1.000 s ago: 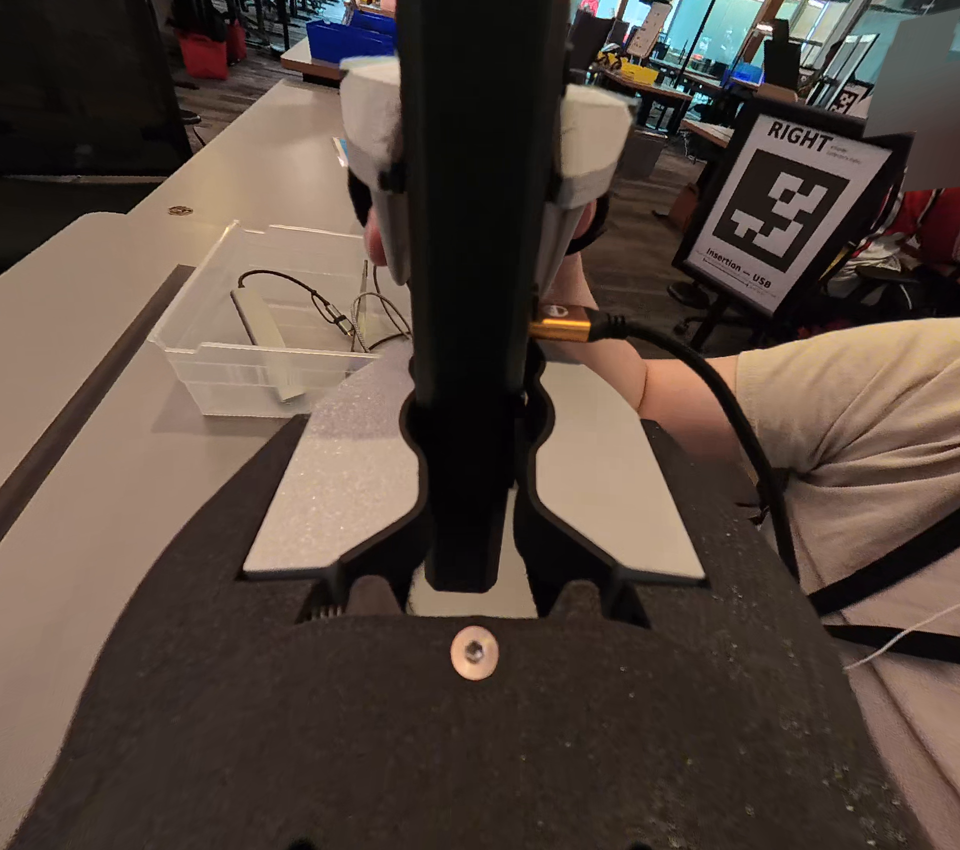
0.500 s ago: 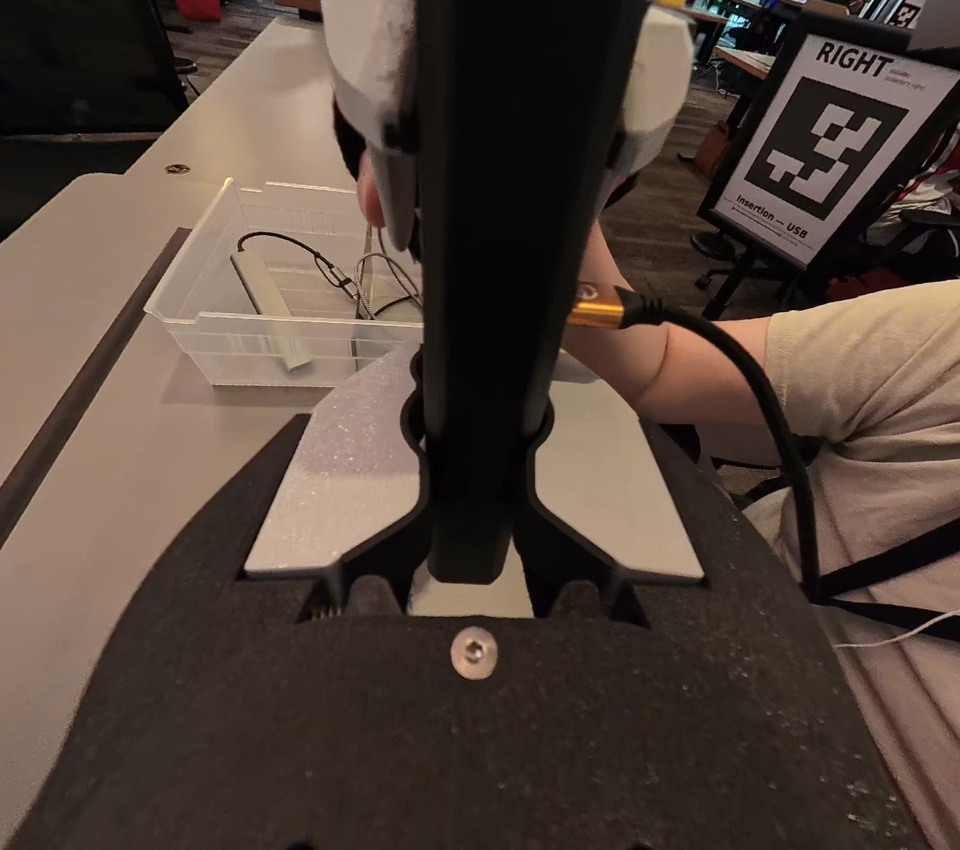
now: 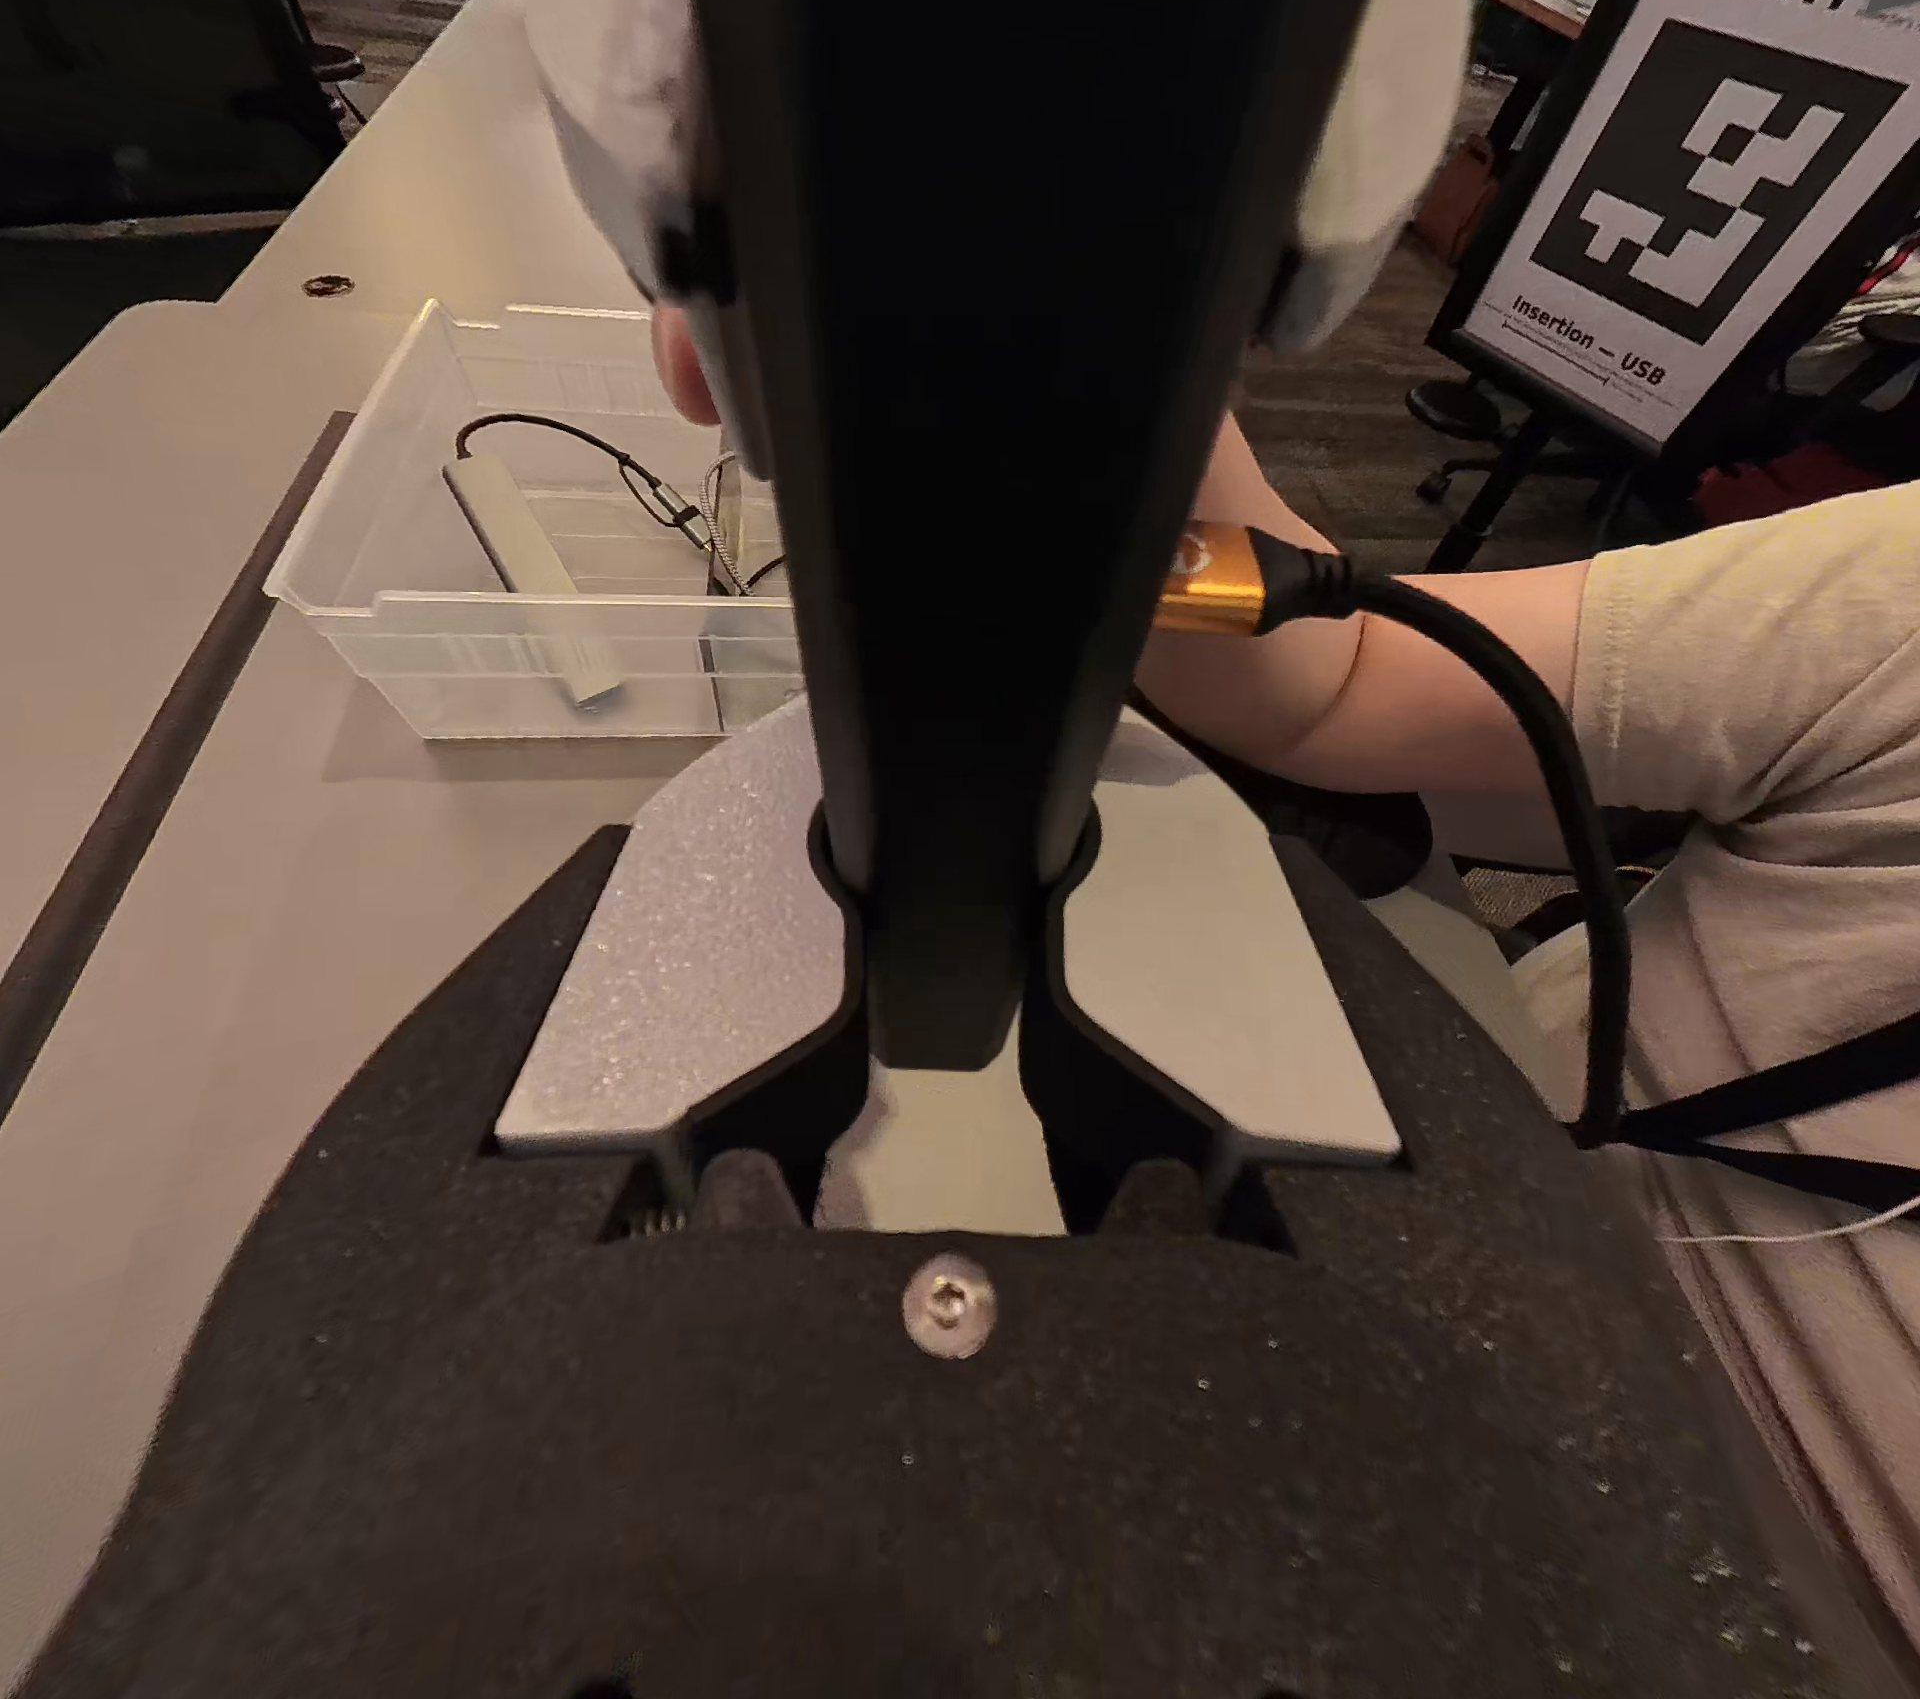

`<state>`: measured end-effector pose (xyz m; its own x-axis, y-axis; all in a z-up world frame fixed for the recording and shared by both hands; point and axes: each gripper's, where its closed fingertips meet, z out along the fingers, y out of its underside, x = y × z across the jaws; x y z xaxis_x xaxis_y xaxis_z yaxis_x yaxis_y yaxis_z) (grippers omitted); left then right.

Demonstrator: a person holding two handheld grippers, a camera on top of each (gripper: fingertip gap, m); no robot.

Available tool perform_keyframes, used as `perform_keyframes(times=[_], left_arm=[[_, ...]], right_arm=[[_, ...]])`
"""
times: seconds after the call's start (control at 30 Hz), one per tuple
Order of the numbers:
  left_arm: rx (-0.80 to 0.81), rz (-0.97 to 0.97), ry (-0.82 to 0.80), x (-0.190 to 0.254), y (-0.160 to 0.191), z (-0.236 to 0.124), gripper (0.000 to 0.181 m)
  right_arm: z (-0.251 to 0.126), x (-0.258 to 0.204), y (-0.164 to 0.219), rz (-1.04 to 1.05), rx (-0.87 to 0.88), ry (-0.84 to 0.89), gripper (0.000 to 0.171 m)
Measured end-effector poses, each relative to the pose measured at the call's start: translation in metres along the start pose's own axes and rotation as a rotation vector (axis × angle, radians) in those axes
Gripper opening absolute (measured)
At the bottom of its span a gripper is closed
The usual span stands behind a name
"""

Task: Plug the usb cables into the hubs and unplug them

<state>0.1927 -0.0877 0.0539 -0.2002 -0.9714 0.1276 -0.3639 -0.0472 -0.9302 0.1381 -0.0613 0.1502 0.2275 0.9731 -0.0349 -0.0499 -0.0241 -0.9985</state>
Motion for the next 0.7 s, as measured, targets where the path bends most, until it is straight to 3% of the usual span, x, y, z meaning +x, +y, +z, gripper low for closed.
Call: perform_keyframes(times=[0.7], left_arm=[[-0.003, 0.020, -0.031, -0.0046, 0.0013, 0.0024, 0.030]], right_arm=[[-0.0019, 0.0005, 0.0025, -0.008, -0.015, -0.004, 0.027]])
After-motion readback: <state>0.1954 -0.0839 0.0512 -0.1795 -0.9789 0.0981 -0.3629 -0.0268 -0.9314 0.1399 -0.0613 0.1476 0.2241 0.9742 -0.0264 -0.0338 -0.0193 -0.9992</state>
